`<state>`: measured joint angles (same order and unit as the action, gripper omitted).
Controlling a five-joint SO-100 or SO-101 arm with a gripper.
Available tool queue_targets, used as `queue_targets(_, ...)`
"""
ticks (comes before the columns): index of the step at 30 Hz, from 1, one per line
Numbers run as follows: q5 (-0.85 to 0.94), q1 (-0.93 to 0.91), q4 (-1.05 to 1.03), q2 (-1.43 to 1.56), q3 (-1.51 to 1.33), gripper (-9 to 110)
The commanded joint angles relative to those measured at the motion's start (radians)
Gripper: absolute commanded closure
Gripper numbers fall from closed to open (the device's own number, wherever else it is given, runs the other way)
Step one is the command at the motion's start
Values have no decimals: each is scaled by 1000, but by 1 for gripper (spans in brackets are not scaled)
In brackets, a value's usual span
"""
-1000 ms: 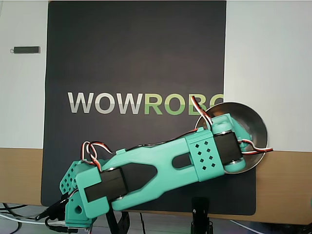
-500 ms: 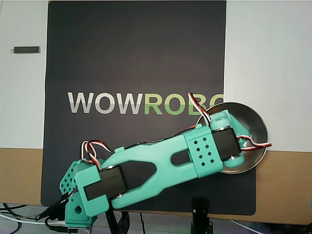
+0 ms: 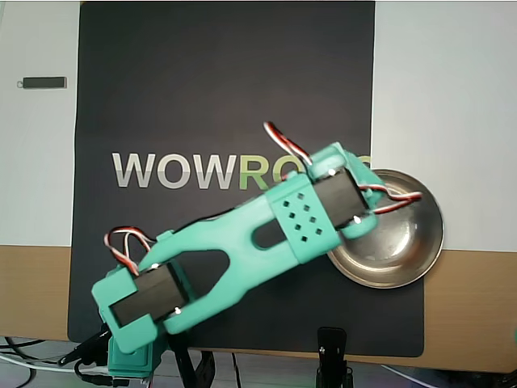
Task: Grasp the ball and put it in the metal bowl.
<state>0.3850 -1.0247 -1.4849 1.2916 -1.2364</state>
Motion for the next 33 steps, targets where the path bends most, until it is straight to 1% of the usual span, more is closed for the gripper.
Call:
queue_targets(1,-32,49,-29,89,29,102)
queue_targets(12,-209,282,-35,190,18,102)
queue_targets(24,-316,555,-35,342,-155,102)
queue_targets(33,-385,738,-35,400,-212,102)
